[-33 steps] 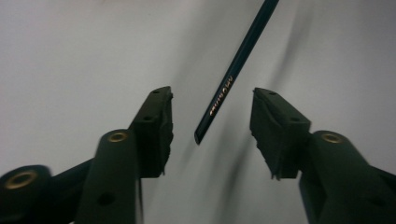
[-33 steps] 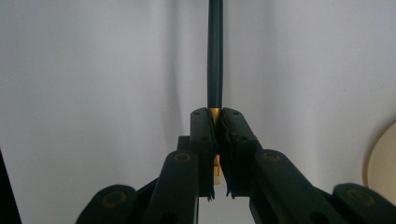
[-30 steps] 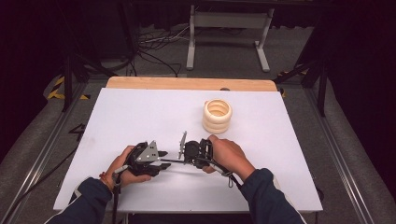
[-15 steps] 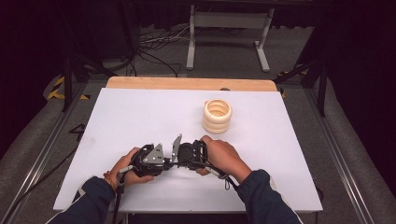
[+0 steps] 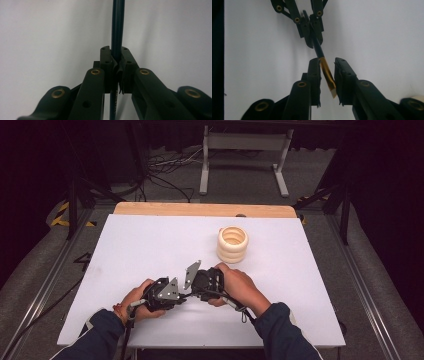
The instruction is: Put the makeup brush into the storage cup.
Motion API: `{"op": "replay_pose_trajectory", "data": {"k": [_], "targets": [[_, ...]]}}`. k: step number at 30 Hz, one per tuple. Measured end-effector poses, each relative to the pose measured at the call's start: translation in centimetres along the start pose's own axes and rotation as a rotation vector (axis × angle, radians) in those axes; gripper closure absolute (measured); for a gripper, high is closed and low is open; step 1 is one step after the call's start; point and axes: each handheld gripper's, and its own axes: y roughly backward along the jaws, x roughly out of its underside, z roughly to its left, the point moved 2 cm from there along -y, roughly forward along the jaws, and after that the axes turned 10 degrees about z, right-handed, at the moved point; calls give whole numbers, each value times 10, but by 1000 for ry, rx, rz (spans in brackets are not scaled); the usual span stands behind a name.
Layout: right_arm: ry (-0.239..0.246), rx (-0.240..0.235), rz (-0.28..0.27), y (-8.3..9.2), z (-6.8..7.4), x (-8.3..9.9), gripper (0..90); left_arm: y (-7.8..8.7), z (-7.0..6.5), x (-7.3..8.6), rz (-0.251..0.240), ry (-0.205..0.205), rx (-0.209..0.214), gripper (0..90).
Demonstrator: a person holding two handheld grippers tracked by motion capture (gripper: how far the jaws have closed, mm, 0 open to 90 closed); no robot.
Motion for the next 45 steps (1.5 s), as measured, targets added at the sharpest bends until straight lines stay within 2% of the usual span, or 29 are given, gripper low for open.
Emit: {"op": "replay_pose_trajectory", "data": {"k": [1, 2, 3, 4, 6, 7, 8, 9, 10, 12, 13, 17, 19, 21, 25, 29, 31, 33, 35, 37, 42, 45], "targets": [[-17, 18, -43, 2, -2, 2, 608, 1, 1, 1, -6, 13, 0, 832], [-45, 34, -67, 5, -2, 5, 599, 2, 3, 2, -17, 22, 1, 833], [-45, 41, -93, 6, -4, 8, 566, 3, 3, 3, -28, 36, 4, 833], [-71, 61, -123, 9, -5, 12, 503, 4, 5, 3, -40, 40, 5, 833], [-127, 76, -201, 15, -9, 22, 464, 5, 6, 4, -54, 54, 6, 833], [-149, 92, -237, 19, -11, 26, 398, 6, 7, 5, -67, 63, 7, 833], [-187, 117, -293, 23, -13, 32, 378, 6, 8, 5, -81, 70, 14, 833], [-187, 117, -293, 23, -13, 32, 378, 6, 8, 5, -81, 70, 14, 833], [-235, 141, -355, 30, -15, 43, 323, 8, 9, 5, -104, 93, 17, 833], [-266, 181, -383, 33, -14, 52, 269, 9, 10, 5, -119, 103, 20, 833], [-266, 181, -383, 33, -14, 52, 269, 10, 11, 6, -129, 115, 22, 833], [-321, 190, -452, 36, -12, 70, 269, 13, 15, 8, -174, 158, 28, 833], [-343, 199, -470, 34, -10, 77, 271, 15, 17, 9, -194, 175, 23, 833], [-339, 199, -487, 33, -6, 84, 269, 17, 18, 9, -213, 198, 23, 833], [-341, 206, -504, 31, 0, 93, 269, 20, 21, 10, -241, 217, 19, 833], [-335, 226, -549, 32, 8, 105, 239, 24, 24, 12, -273, 241, 11, 833], [-326, 261, -551, 32, 12, 114, 209, 26, 26, 12, -298, 260, 8, 833], [-331, 269, -555, 32, 13, 118, 195, 28, 27, 13, -314, 267, 2, 833], [-351, 286, -567, 31, 16, 131, 174, 31, 29, 15, -348, 281, -4, 833], [-375, 306, -574, 30, 18, 143, 163, 32, 31, 15, -355, 287, -5, 833], [-433, 337, -545, 22, 18, 167, 149, 35, 35, 15, -393, 320, -9, 833], [-463, 339, -518, 17, 18, 177, 141, 36, 39, 13, -421, 338, -9, 833]]}}
